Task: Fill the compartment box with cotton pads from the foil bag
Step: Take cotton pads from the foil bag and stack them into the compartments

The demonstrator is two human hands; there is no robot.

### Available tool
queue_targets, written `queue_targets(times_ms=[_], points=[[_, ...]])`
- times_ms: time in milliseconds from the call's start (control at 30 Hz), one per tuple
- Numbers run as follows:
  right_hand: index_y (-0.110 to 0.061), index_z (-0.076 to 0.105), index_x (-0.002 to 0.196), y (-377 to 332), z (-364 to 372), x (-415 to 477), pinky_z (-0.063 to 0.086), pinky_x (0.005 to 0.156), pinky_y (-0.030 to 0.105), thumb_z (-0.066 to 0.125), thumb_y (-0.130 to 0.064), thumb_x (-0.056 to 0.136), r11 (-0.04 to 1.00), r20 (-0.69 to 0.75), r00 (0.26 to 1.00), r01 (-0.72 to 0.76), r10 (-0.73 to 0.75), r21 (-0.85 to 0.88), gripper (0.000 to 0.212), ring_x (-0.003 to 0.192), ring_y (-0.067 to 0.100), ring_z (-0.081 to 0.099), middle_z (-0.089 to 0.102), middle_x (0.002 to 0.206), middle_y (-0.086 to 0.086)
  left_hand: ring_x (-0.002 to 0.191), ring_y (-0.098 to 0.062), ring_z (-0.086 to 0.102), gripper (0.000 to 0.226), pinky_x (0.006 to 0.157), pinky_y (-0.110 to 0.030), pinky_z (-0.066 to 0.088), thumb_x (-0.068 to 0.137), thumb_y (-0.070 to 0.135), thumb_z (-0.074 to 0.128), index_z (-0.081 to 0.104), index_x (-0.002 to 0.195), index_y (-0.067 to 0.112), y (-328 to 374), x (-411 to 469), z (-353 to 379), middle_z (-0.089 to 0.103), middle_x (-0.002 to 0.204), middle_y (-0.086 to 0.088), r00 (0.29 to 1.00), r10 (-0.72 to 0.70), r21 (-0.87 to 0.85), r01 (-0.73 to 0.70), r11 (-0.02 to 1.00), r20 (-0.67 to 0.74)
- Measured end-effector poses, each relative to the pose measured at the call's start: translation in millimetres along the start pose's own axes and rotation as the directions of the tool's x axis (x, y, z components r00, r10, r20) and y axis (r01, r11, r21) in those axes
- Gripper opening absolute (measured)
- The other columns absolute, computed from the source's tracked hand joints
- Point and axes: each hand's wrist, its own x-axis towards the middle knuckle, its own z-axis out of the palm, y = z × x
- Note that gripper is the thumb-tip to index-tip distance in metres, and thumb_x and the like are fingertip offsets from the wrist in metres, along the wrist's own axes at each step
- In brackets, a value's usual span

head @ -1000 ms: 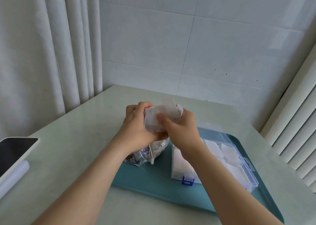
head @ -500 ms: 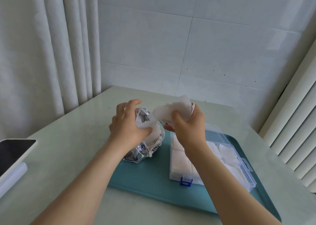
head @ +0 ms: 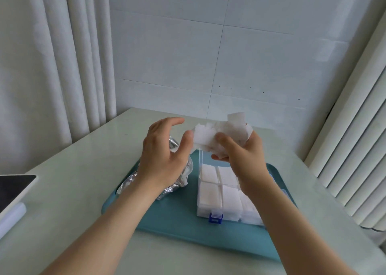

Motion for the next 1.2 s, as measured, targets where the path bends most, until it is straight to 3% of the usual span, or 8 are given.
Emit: queue_targets(times_ms=[200, 367, 567, 700, 867, 967, 1100, 1200], points=[[-0.008, 0.061, 0.126, 7, -22, -14, 0.064, 0.086, 0.053, 0.074, -0.012, 0.096, 0.998, 0.168, 0.984, -0.050, 0.053, -0.024, 0.033, 0.102, 0.035, 0.075, 0.075, 0.113, 0.016, 0.115, 0.003, 0.066, 0.040, 0.094, -0.022, 0.054, 0.091, 0.044, 0.080, 0.067, 0.127, 0.033, 27, -17, 22, 0.072, 0.118, 0.017, 0.980, -0.152, -0.236, 0.178, 0.955, 0.128], [-0.011, 0.064, 0.126, 16, -29, -21, 0.054, 0.100, 0.056, 0.054, -0.018, 0.095, 0.988, 0.215, 0.966, -0.151, 0.140, 0.034, 0.033, 0.117, 0.040, 0.066, 0.073, 0.119, 0.014, 0.103, -0.026, 0.076, 0.020, 0.072, -0.045, 0.067, 0.094, 0.021, 0.080, 0.078, 0.114, 0.019, 33, -23, 30, 0.075, 0.111, -0.008, 0.878, -0.316, -0.498, 0.466, 0.731, 0.359], [-0.009, 0.068, 0.117, 17, -28, -28, 0.056, 0.097, 0.056, 0.049, -0.024, 0.105, 0.991, 0.225, 0.970, -0.069, 0.092, -0.111, 0.027, 0.113, 0.036, 0.068, 0.073, 0.117, 0.016, 0.096, -0.014, 0.076, 0.017, 0.069, -0.034, 0.066, 0.090, 0.021, 0.083, 0.080, 0.106, 0.027, 32, -28, 32, 0.079, 0.102, 0.000, 0.903, -0.279, -0.439, 0.407, 0.801, 0.327], [-0.012, 0.077, 0.108, 13, -30, -31, 0.050, 0.072, 0.020, 0.056, -0.019, 0.108, 0.995, 0.216, 0.976, -0.015, 0.037, -0.103, 0.021, 0.081, 0.005, 0.067, 0.077, 0.093, -0.004, 0.097, -0.001, 0.071, 0.018, 0.068, -0.012, 0.054, 0.090, 0.026, 0.084, 0.080, 0.107, 0.023, 25, -27, 34, 0.078, 0.106, 0.005, 0.945, -0.254, -0.402, 0.319, 0.858, 0.206], [-0.015, 0.077, 0.098, 11, -32, -30, 0.048, 0.077, 0.035, 0.043, -0.020, 0.109, 0.988, 0.222, 0.963, -0.144, 0.153, -0.056, 0.036, 0.087, 0.017, 0.058, 0.069, 0.090, 0.002, 0.093, 0.004, 0.069, 0.016, 0.071, -0.009, 0.048, 0.089, 0.031, 0.084, 0.081, 0.104, 0.026, 21, -23, 31, 0.079, 0.098, 0.016, 0.947, -0.265, -0.348, 0.314, 0.883, 0.181], [-0.016, 0.073, 0.117, 12, -32, -27, 0.052, 0.073, 0.032, 0.038, -0.026, 0.114, 0.992, 0.161, 0.982, -0.081, 0.095, -0.092, 0.037, 0.086, 0.016, 0.064, 0.072, 0.100, 0.006, 0.089, 0.012, 0.066, 0.008, 0.065, -0.003, 0.046, 0.090, 0.025, 0.083, 0.080, 0.096, 0.030, 24, -22, 29, 0.076, 0.093, 0.024, 0.940, -0.276, -0.352, 0.332, 0.875, 0.202], [-0.007, 0.072, 0.097, 12, -44, -21, 0.053, 0.069, 0.029, 0.050, -0.021, 0.111, 0.927, -0.021, 0.984, 0.158, -0.176, -0.341, 0.029, 0.066, 0.008, 0.061, 0.075, 0.087, 0.000, 0.085, 0.006, 0.069, 0.008, 0.075, -0.019, 0.051, 0.088, 0.027, 0.084, 0.081, 0.095, 0.029, 21, -21, 25, 0.078, 0.090, 0.022, 0.928, -0.304, -0.341, 0.363, 0.867, 0.216], [-0.007, 0.072, 0.102, -1, -47, -24, 0.051, 0.068, 0.015, 0.063, -0.013, 0.105, 0.968, 0.015, 0.979, 0.204, -0.204, -0.148, 0.011, 0.076, 0.010, 0.072, 0.080, 0.086, 0.001, 0.077, -0.005, 0.069, 0.008, 0.068, -0.022, 0.053, 0.089, 0.022, 0.083, 0.083, 0.088, 0.030, 23, -21, 24, 0.079, 0.085, 0.008, 0.923, -0.305, -0.337, 0.372, 0.865, 0.236]])
